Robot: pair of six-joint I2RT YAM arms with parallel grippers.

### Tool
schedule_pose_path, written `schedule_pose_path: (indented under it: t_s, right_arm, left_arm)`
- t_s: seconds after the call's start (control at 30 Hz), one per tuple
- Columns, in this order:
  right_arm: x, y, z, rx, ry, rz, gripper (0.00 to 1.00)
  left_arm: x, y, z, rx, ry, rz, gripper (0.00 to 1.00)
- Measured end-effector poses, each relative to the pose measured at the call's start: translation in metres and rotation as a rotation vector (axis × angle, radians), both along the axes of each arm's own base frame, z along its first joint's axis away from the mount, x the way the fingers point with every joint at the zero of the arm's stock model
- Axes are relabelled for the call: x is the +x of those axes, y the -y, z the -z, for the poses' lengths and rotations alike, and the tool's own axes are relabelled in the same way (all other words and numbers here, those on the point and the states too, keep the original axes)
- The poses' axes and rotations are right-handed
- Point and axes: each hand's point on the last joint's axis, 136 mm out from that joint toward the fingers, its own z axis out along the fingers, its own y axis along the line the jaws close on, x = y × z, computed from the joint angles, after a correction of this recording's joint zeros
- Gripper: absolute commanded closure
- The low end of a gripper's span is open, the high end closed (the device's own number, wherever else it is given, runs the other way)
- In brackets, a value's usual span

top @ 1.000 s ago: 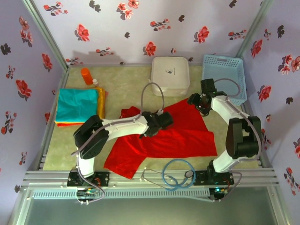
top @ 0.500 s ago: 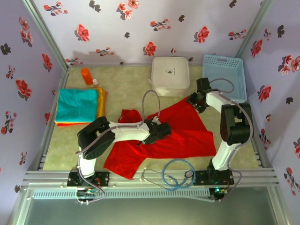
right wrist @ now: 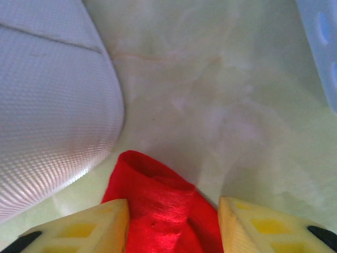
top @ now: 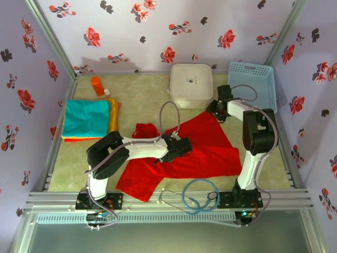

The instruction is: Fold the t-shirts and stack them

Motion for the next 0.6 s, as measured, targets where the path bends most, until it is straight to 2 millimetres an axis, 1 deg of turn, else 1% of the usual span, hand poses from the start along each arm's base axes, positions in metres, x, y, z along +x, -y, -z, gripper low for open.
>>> schedule_pose_path:
  t_s: [0.03, 0.07, 0.1, 0.23, 0.3, 0.5, 0.57, 0.6]
  right_arm:
    - [0.001, -0.001, 0.001, -0.002, 0.004, -0.007, 0.61]
    - [0.003, -0.002, 0.001, -0.003, 0.009, -0.011, 0.64]
    - [0.004, -0.003, 0.001, -0.006, 0.018, -0.019, 0.71]
    - [0.006, -0.005, 0.0, -0.01, 0.029, -0.033, 0.92]
    - [0.006, -0.005, 0.0, -0.01, 0.031, -0.035, 1.0]
    - [0.005, -0.003, -0.004, -0.026, 0.039, -0.041, 1.0]
    - [0.003, -0.002, -0.013, -0.036, 0.053, -0.042, 1.0]
    - [0.002, -0.001, -0.021, -0.04, 0.067, -0.042, 1.0]
  left_arm:
    - [0.0, 0.0, 0.0, -0.001, 0.0, 0.0, 0.96]
    - [0.0, 0.0, 0.0, -0.002, 0.0, -0.001, 0.96]
    - [0.001, 0.0, -0.001, -0.003, 0.001, -0.002, 0.96]
    - [0.002, -0.001, -0.002, -0.007, 0.003, -0.007, 0.96]
    - [0.003, -0.002, -0.004, -0.012, 0.005, -0.011, 0.96]
    - [0.009, -0.005, -0.015, -0.042, 0.019, -0.03, 0.95]
    - [0.012, -0.006, -0.019, -0.055, 0.025, -0.041, 0.93]
    - [0.015, -0.008, -0.022, -0.063, 0.028, -0.048, 0.92]
